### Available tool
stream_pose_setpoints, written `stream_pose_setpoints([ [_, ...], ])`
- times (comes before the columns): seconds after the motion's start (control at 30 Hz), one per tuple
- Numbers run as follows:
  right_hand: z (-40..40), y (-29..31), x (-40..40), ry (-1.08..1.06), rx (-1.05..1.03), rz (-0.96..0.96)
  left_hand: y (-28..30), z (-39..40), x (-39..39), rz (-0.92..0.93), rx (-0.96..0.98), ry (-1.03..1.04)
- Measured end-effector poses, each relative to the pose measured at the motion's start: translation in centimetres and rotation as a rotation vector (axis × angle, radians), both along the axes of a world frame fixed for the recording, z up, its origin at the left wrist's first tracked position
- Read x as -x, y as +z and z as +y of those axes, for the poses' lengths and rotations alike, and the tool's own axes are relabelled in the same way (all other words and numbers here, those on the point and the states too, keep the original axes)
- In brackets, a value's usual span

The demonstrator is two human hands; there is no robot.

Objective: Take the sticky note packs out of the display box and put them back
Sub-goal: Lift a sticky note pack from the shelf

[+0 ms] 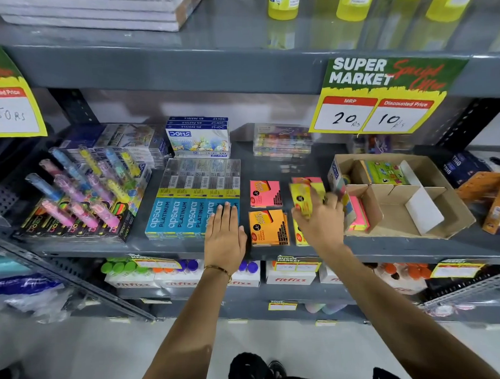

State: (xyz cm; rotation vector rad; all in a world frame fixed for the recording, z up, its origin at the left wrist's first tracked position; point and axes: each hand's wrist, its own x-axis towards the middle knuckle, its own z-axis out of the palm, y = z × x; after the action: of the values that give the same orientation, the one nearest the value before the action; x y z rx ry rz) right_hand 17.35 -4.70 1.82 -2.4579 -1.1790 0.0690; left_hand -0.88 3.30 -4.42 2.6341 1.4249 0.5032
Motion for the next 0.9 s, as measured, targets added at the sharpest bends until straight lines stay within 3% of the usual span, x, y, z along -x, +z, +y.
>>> stream_pose_setpoints([
  [0.27, -3.2, -2.1, 2.8, -0.022, 0.279, 0.005, 0.1, 0.0, 0.0, 0.001, -0.006, 0.005],
  [0.43, 1.6, 0.4, 0.7, -0.013, 0.028, -0.048, 0.1, 0.1, 0.0, 0.025, -0.006, -0.003],
  [0.67, 7.7, -1.0, -3.9, -0.085, 0.403, 0.148, -0.1, 0.1, 0.2, 0.008, -0.021, -0.015],
  [0.9, 8.7, -0.3, -0.5, -0.044, 0.131, 0.113, -0.2, 0.2, 0.1, -0.014, -0.009, -0.009],
])
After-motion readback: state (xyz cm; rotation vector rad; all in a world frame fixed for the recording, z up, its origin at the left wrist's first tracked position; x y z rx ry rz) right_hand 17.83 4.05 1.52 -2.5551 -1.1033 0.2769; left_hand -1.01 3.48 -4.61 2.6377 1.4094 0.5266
